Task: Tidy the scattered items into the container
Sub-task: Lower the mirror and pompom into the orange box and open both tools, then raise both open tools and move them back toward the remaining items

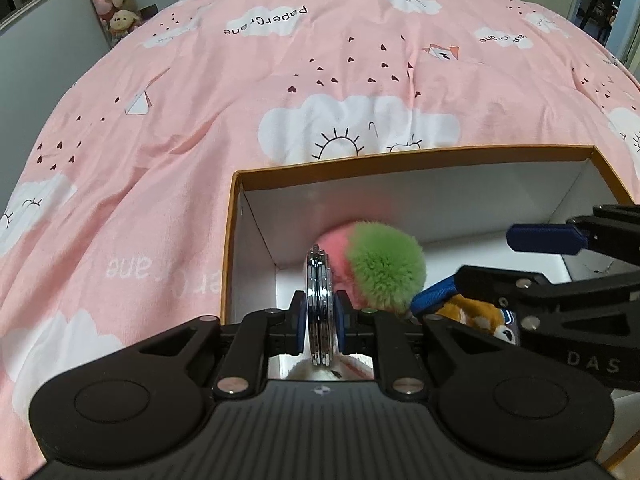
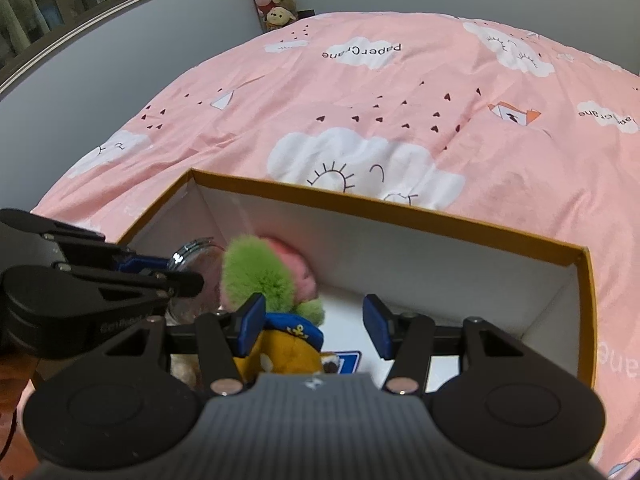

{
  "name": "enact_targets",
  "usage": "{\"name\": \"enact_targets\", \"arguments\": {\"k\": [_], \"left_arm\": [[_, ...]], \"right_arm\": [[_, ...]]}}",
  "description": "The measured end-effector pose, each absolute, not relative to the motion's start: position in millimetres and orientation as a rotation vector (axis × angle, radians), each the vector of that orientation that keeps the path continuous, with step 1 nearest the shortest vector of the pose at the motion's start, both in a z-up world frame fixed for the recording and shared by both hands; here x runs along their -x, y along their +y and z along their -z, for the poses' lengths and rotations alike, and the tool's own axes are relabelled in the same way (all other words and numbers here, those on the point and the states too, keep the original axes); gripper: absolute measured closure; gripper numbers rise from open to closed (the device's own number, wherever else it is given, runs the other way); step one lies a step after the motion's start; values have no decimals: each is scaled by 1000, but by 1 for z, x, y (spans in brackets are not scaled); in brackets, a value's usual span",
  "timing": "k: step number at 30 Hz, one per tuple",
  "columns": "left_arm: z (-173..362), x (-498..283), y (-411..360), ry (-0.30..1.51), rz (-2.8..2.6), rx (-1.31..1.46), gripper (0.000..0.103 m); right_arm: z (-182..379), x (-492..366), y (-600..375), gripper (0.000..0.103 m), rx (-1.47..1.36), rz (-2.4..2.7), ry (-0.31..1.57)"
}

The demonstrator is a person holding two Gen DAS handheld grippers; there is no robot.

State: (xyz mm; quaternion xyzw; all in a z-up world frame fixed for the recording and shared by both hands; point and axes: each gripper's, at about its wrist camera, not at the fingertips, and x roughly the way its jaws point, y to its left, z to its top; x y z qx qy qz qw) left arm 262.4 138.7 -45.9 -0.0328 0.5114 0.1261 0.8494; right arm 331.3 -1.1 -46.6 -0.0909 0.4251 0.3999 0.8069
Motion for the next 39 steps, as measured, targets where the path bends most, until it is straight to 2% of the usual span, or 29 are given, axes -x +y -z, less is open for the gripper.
{"name": "enact_targets", "arguments": {"k": [14,24,30,33,35,39], "left_arm": [[43,-260,139,1054,-273,42,82],[26,-241,147,971,-232,109,80],[7,-227,139,915,-216,80,73],[-2,-221,134,906,-210,70,63],[-7,-216,130,907,-211,64,49],[-16,-205,123,905,-214,46,49]], "right_arm": [[46,-329,-9,46,177,-843,908],[41,-323,-13,45,172,-844,881],[29,-308,-12,39,204,-845,832],[25,-300,-12,38,236,-814,840],[23,-294,-12,36,259,-801,852],[19,-281,-15,31,269,-810,859]]}}
